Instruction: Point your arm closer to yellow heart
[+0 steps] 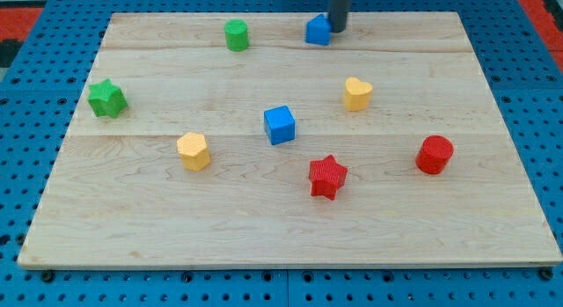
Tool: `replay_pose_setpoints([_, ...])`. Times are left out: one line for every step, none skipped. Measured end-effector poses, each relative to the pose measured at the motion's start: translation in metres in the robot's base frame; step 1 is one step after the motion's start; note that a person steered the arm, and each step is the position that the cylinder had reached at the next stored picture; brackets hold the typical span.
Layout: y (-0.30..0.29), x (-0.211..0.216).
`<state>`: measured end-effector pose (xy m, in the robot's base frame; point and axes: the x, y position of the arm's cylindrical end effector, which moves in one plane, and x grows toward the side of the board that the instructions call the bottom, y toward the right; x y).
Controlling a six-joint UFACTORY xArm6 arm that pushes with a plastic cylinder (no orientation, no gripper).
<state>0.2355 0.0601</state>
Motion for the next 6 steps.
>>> replay_pose_setpoints([-0.042, 0.017])
replay_pose_setpoints([0.055, 0.019])
replay_pose_setpoints([0.170, 0.051])
replay_pose_setpoints([0.160, 0.115])
replay_pose_setpoints([0.107, 0.142])
replay_pose_setpoints([0.073, 0.146])
